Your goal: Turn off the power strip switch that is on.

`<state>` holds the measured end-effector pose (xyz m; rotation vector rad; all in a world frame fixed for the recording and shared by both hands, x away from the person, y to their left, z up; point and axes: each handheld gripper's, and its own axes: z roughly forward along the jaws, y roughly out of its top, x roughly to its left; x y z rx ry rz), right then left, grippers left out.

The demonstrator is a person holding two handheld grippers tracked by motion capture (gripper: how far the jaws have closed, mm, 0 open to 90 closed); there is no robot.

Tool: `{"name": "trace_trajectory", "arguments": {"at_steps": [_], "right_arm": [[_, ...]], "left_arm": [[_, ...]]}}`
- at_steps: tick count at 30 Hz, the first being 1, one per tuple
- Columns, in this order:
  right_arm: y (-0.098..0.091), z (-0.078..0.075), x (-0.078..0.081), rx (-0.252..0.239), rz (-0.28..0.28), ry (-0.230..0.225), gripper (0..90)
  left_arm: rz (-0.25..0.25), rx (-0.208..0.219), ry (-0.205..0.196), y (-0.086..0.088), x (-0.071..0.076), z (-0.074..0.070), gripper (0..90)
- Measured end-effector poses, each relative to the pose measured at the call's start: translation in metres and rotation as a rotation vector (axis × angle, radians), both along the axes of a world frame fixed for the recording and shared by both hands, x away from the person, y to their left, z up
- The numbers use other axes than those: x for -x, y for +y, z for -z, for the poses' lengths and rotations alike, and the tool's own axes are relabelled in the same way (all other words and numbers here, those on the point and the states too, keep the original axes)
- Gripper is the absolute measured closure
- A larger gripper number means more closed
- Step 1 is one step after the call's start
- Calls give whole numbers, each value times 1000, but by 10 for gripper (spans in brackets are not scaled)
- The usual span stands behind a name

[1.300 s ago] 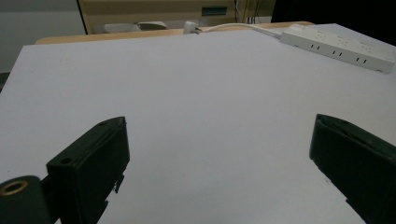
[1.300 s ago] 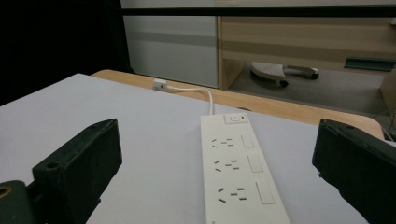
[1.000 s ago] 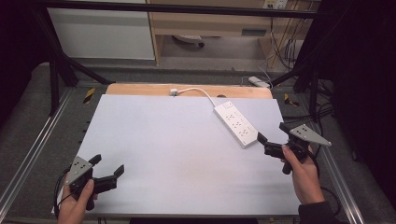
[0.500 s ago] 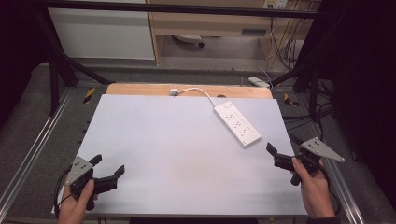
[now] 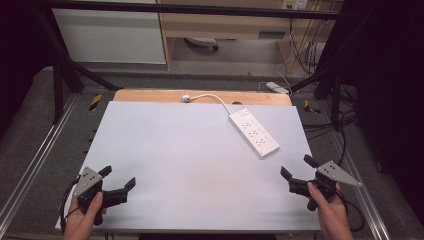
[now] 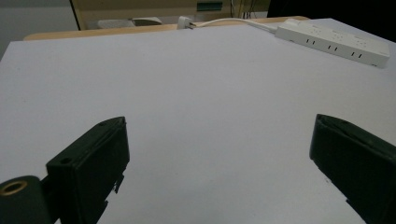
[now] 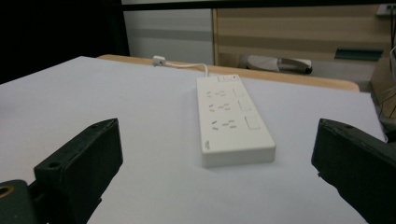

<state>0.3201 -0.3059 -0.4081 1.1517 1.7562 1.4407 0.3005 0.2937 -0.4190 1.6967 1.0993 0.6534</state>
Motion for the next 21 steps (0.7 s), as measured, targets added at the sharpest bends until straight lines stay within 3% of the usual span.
{"name": "trace_trajectory", "arguments": {"at_steps": [11, 21], "right_arm": [[7, 21, -3, 15, -36, 50, 20], [27, 35, -17, 48, -84, 93, 19]], "left_arm": [[-8, 14, -22, 1, 2, -3, 49], [4, 5, 11, -2, 0, 1, 50]]}}
